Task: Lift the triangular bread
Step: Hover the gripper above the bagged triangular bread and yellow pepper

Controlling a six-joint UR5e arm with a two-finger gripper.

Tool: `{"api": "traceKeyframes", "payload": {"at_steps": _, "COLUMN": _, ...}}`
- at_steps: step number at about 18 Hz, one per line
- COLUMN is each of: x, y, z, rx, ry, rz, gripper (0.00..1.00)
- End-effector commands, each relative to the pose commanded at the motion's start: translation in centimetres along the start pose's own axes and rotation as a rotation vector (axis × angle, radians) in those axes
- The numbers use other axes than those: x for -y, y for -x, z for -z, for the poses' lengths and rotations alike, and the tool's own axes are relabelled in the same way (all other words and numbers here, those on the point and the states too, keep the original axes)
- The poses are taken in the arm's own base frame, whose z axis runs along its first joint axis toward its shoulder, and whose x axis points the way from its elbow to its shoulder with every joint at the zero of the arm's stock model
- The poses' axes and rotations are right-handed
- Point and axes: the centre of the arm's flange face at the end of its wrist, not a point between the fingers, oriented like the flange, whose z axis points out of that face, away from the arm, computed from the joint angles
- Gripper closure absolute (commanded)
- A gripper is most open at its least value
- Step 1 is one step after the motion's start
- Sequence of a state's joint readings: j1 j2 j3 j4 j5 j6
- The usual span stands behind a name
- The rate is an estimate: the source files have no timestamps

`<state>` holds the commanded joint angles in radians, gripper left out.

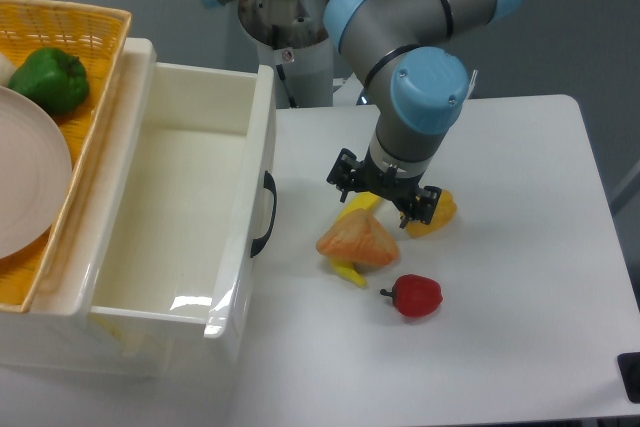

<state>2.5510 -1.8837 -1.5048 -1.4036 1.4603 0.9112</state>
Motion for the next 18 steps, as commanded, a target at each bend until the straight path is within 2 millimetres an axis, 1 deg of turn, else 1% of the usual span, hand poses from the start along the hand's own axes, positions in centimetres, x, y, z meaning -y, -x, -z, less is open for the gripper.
{"api": "traceKeyframes", "payload": {"at_steps": 9, "x": 0.0, "y": 0.0, "z": -0.2, "rx": -0.004, "ry": -0.001, "rz": 0.006, "gripper": 0.0}}
{"api": "traceKeyframes", "payload": {"at_steps": 11, "x": -0.3, "y": -0.2, "z": -1.0, "rx": -0.017, "ry": 0.007, "rz": 0.01, "gripper": 0.0}}
{"api": "traceKeyframes", "payload": {"at_steps": 13, "x": -0.3, "y": -0.1, "z": -1.3, "rx": -0.003, "ry": -0.004, "rz": 0.014, "gripper": 0.0}}
{"api": "traceKeyframes", "payload": {"at_steps": 15, "x": -0.6, "y": -0.2, "z": -2.5, "rx": -0.006, "ry": -0.001, "rz": 0.014, "gripper": 0.0}}
{"api": "traceKeyframes", "payload": {"at_steps": 18, "x": -0.6, "y": -0.3, "z": -3.3, "rx": 0.008, "ry": -0.012, "rz": 0.012, "gripper": 0.0}}
